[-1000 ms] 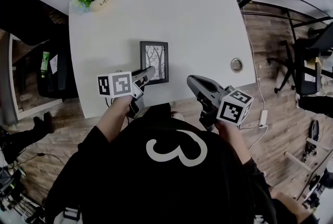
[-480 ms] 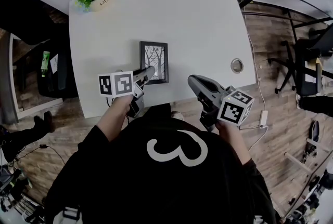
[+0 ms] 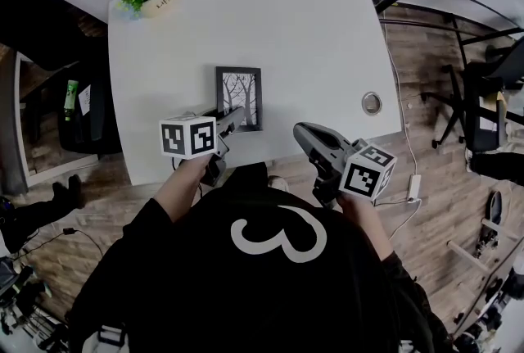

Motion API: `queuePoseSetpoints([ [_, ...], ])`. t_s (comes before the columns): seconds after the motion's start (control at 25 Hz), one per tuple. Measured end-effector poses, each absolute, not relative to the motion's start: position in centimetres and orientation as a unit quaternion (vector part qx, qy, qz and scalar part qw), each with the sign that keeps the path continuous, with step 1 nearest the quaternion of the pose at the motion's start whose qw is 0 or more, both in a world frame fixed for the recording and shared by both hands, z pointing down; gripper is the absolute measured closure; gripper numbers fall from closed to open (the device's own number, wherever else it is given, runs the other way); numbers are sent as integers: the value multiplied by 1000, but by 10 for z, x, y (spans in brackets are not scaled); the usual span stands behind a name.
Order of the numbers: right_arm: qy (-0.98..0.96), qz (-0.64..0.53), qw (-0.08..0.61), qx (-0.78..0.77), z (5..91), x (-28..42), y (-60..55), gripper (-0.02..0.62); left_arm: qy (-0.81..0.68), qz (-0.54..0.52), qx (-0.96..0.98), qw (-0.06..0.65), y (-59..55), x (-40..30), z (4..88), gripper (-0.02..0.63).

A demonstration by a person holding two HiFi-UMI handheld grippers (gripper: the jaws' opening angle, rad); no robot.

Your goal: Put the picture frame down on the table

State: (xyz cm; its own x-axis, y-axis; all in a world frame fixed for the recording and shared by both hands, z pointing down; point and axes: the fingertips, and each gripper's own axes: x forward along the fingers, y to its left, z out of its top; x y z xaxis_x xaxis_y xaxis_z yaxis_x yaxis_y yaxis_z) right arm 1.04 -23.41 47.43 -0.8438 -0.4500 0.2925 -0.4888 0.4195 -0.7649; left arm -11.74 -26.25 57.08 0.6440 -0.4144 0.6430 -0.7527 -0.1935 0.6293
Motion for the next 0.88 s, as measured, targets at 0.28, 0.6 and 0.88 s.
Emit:
queuePoseSetpoints([
  [0.28,-841,465,16,275,481,12,-233,571,-397,188,750,494,-261,-120,577,454],
  [0.6,-838,470,23,275,482,11,-231,571,-401,202,751,485,-259,-121,580,426],
  [0.88,-838,473,22,272,482,11,-229,571,-402,218,755,470,-258,-117,578,414],
])
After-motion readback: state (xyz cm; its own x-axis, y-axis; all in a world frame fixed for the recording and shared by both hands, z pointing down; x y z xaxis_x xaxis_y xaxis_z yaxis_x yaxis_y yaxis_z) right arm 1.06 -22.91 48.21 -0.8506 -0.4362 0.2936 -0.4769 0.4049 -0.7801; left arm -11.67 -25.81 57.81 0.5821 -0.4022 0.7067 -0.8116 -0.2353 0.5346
